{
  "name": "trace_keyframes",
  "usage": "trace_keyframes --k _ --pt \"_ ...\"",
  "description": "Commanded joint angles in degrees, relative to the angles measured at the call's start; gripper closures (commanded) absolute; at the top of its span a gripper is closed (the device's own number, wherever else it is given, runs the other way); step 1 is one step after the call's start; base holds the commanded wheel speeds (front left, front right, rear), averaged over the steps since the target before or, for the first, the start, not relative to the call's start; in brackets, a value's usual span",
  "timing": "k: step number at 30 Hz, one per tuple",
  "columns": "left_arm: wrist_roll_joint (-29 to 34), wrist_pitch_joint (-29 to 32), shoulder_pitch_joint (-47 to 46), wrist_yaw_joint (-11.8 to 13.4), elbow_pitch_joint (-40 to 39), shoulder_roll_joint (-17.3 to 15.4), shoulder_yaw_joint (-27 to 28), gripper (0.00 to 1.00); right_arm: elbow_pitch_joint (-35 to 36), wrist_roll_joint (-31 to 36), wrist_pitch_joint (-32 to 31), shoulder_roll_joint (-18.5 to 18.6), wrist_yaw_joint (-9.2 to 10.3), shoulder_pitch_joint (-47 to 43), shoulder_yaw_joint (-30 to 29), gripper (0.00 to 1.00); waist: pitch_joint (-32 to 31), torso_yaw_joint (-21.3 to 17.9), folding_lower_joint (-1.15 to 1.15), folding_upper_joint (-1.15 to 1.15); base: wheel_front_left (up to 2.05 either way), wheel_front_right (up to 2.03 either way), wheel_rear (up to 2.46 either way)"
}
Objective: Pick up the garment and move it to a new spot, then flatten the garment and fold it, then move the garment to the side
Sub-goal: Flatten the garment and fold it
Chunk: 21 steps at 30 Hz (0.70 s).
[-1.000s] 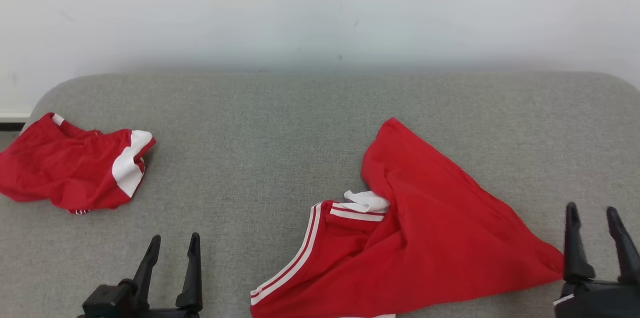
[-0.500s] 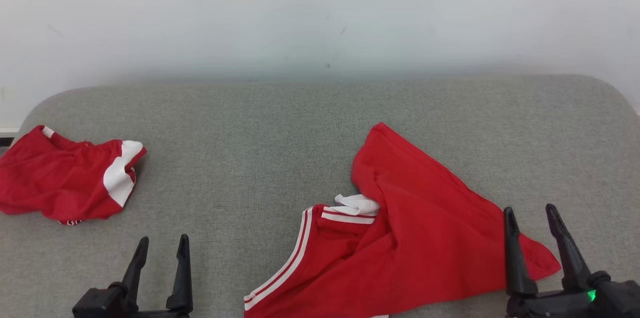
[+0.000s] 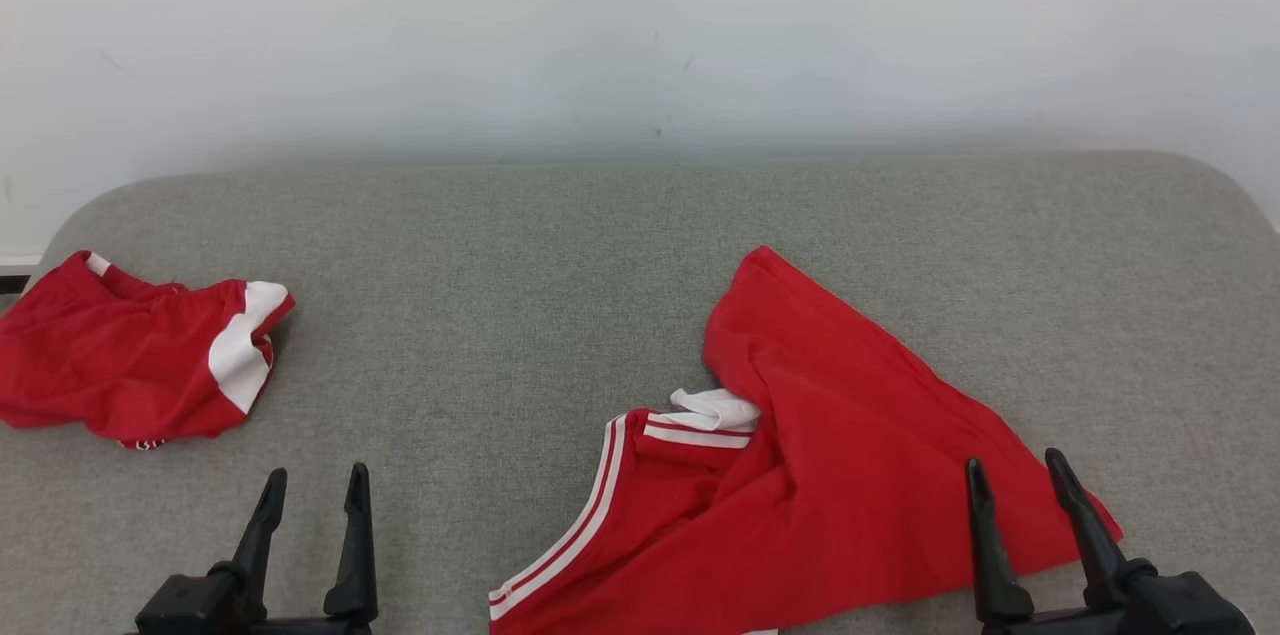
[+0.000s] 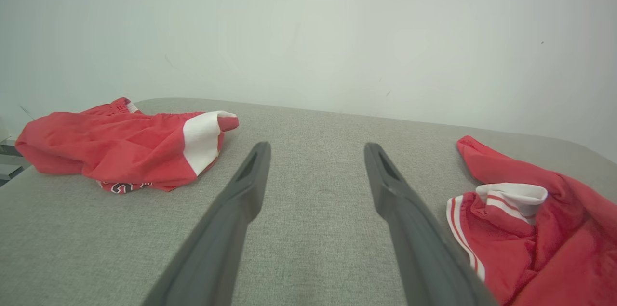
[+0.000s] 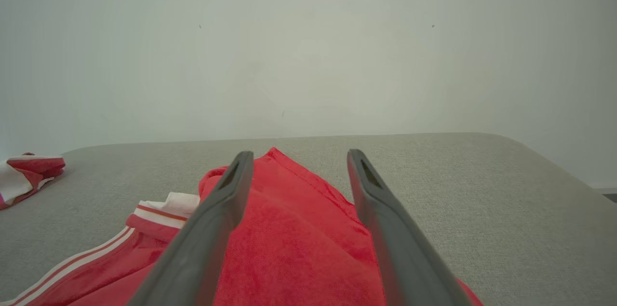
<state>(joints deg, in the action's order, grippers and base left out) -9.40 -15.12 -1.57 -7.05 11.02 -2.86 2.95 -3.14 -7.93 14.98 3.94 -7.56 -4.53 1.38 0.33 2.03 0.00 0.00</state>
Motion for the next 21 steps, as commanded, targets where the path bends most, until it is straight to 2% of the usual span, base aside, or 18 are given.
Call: trace_keyframes --k 1,11,21 --pt "0.35 -0.04 0.71 0.07 -0.13 -0.04 0.12 0.0 -0.55 0.46 0.25 -0.27 0.15 0.31 -0.11 0.0 -0.01 0.05 0.0 0.0 0.0 0.0 0.0" --pt "0.66 -0.04 -0.96 -0.02 0.43 -0.04 -0.89 0.0 -2.63 0.41 0.28 -0.77 0.15 1.11 -0.14 0.0 0.69 -0.6 0.0 0.0 0.0 0.0 0.0" --pt "1.37 -0.04 -11.59 -0.31 4.88 -2.34 -8.96 0.0 -3.26 0.35 0.19 -0.93 0.15 3.87 1.28 0.0 3.22 -4.16 0.0 0.0 0.0 0.0 0.0"
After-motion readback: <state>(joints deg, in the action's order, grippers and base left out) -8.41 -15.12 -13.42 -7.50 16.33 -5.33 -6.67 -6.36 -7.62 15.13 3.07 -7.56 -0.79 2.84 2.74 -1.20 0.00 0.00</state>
